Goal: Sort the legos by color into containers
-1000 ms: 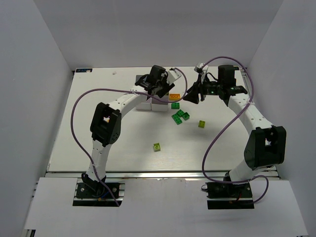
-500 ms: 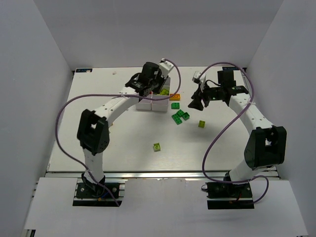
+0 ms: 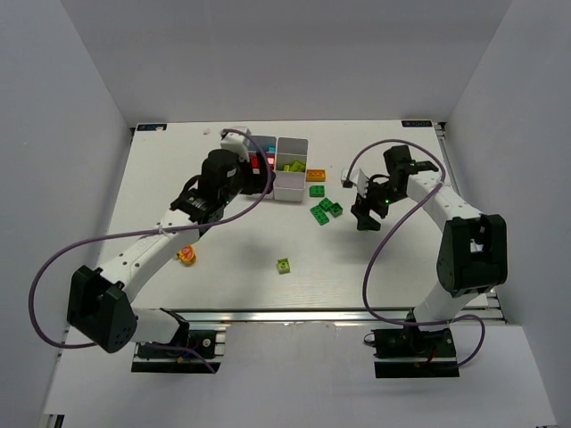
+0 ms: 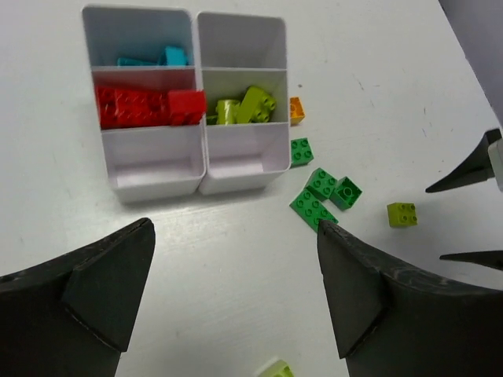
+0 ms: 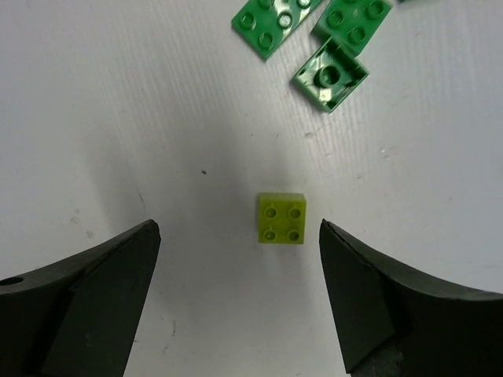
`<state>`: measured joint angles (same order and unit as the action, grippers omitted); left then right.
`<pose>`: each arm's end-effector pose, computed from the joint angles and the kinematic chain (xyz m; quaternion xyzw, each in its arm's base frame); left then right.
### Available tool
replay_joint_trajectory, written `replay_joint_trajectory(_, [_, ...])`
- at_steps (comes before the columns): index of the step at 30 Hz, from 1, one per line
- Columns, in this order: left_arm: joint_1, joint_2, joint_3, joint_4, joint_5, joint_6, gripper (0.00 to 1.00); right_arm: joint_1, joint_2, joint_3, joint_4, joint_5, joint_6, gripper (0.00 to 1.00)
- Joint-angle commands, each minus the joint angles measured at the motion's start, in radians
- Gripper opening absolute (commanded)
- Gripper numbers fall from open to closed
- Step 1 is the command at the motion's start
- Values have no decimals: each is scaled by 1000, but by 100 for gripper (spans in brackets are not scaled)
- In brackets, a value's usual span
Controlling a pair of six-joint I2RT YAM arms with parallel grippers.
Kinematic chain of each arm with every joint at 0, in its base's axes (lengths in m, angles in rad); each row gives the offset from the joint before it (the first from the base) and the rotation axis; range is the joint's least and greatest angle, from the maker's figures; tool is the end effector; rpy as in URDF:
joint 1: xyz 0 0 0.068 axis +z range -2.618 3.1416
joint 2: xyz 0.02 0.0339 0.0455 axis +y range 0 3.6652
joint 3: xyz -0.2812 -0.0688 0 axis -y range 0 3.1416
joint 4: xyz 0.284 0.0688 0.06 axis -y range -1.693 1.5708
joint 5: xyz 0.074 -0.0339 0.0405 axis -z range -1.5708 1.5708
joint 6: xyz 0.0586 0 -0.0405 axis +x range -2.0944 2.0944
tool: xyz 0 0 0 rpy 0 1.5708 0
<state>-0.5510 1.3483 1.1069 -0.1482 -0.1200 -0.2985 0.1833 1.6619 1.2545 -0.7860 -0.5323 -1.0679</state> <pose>0.3192 -0.1879 0.3279 0.0713 0.8267 -0.1837 0.5270 0.3643 0.0978 0.2204 -0.5949 0.7393 0.1560 0.2741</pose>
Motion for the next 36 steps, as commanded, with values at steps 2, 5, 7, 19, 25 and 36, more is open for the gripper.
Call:
replay_joint_trajectory(2, [48,-78,-80,-10,-3,-183,93,-5,18,-35,33,58,-64,88])
replay_joint_trajectory(5, [72,-89,-123,-45,3,-252,94,-5,44,-40,74,75,-37,89])
replay_joint_trajectory(7, [85,-92,-160,-45,13,-295,94,-5,59,-46,100,90,-21,89])
replay_joint_trajectory(19, [108,-87,-190,-24,46,-329,94,-5,131,-66,212,206,54,82])
replay_joint_trajectory(25, [123,-84,-191,-19,57,-333,94,-4,140,-96,237,215,56,77])
replay_joint_trajectory(36, [149,-87,-196,-33,79,-349,94,-4,144,-83,226,195,46,42])
